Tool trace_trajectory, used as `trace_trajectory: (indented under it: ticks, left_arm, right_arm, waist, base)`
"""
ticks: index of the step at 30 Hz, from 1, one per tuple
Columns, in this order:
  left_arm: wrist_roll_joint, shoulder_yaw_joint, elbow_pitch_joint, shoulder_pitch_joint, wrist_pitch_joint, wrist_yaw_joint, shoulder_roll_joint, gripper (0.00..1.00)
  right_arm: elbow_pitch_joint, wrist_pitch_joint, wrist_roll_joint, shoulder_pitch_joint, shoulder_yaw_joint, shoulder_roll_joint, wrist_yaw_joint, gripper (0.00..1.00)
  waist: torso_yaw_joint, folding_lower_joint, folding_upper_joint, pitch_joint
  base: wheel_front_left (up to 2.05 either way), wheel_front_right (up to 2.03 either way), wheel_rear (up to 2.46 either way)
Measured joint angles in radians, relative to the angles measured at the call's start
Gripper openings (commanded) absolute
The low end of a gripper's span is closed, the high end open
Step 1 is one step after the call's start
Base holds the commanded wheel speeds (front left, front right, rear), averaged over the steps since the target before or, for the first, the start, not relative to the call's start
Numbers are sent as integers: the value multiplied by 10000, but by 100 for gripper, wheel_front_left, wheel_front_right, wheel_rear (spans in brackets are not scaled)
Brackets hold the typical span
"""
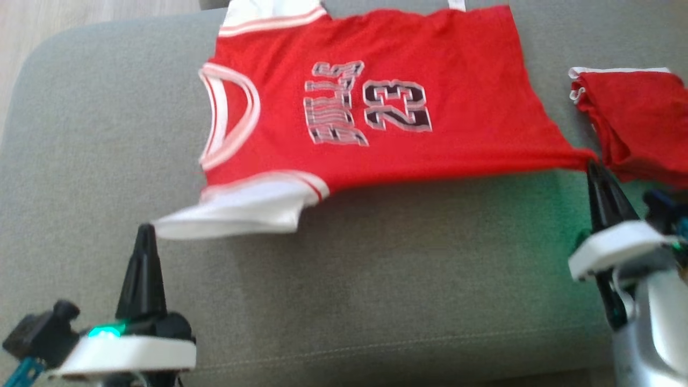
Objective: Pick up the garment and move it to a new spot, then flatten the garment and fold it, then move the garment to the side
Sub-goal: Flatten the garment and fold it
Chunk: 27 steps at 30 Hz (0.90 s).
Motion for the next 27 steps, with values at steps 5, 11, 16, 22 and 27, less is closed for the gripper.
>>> trace_trajectory:
  ticks: [5,11,16,22,27]
  left_arm:
    - [-35,0,-972,680,458,468,-48,0]
    - [-31,-211,-1166,323,1327,851,-17,0]
    - [17,-332,-44,-1546,1540,834,-4,0]
    - [376,-502,1747,-3742,1258,435,13,0]
    - [855,-662,3133,-5425,719,130,38,0]
  right_arm:
    - [-1877,884,174,1312,-125,190,0,0]
    - [-2652,1741,75,1405,-203,236,0,0]
    - [-2113,2048,-263,637,-136,272,0,0]
    - [-938,2021,-723,-802,-88,276,0,0]
    - [98,1695,-1028,-1808,-242,278,0,0]
  waist:
    - [-177,0,0,-137]
    - [-298,0,0,-79]
    - [-242,2,0,212]
    - [-185,3,-1,712]
    - [-132,4,0,1182]
  base:
    - [0,0,0]
    - [0,0,0]
    - [0,0,0]
    - [0,0,0]
    - [0,0,0]
